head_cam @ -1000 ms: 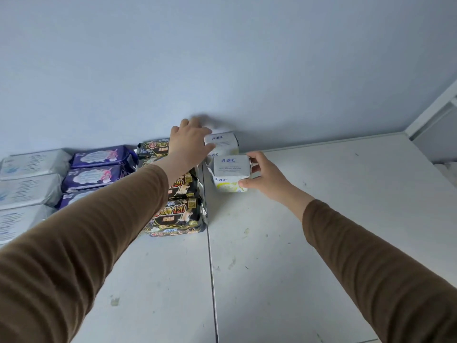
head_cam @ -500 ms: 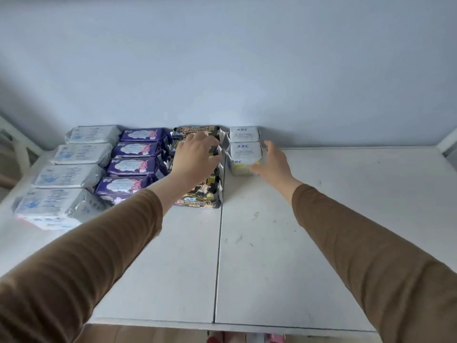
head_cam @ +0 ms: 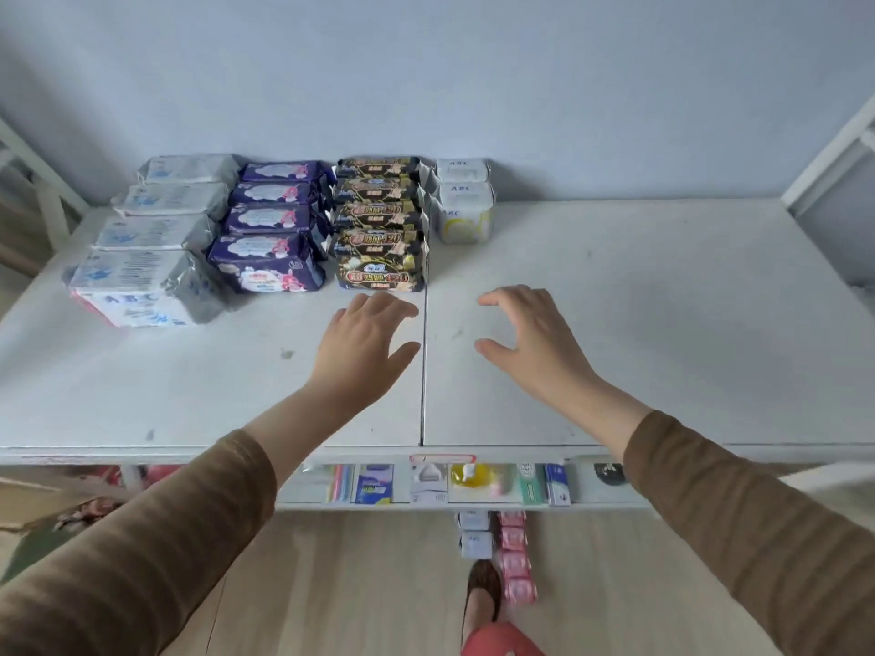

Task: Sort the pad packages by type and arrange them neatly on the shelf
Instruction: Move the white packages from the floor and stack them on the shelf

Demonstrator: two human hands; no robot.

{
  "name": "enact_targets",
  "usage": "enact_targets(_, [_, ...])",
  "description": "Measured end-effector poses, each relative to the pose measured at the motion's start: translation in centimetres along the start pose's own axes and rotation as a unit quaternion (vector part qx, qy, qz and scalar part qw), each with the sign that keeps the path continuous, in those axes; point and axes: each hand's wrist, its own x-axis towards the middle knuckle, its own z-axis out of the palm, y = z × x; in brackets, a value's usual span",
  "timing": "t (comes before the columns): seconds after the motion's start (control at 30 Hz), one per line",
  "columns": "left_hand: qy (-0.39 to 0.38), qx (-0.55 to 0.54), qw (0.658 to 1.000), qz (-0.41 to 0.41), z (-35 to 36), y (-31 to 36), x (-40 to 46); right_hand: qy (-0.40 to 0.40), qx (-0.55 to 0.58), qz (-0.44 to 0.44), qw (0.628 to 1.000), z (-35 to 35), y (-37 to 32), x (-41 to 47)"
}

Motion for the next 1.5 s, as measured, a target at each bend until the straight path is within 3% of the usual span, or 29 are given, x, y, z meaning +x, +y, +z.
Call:
enact_targets(0.2, [0.013,-0.043,0.997,0.066,1.9,1.0,-11.2,0.109,0.0,-0.006,0.994,3.6,-2.9,-11.8])
enact_targets(0.3, [-0.013,-0.074,0.994,0.075,4.4,1.5,-17.3,0.113,0.004,0.03,0.993,6.9,-2.8,-17.8])
enact_targets(0.53, [-0.165,-0.097,0.981,0.027,12.9,2.4,-27.8,0.005,0.022,0.171,0.985,14.3,0.7,-29.8])
enact_targets(0.7, [-0.252,-0.111,0.96,-0.051,21.5,3.0,-32.5,-0.091,0.02,0.247,0.964,20.2,6.4,-34.6])
enact_targets(0.97, [-0.348,-0.109,0.921,-0.137,39.4,3.6,-37.2,-0.23,0.032,0.267,0.935,34.0,18.5,-37.6])
enact_targets(1.23, [-0.324,-0.1,0.922,-0.186,58.6,-0.3,-37.2,-0.274,0.013,0.233,0.933,49.7,30.9,-37.1])
enact_targets(1.5, [-0.263,-0.108,0.938,-0.197,72.9,-4.8,-33.0,-0.239,-0.045,0.164,0.956,62.6,38.7,-33.8])
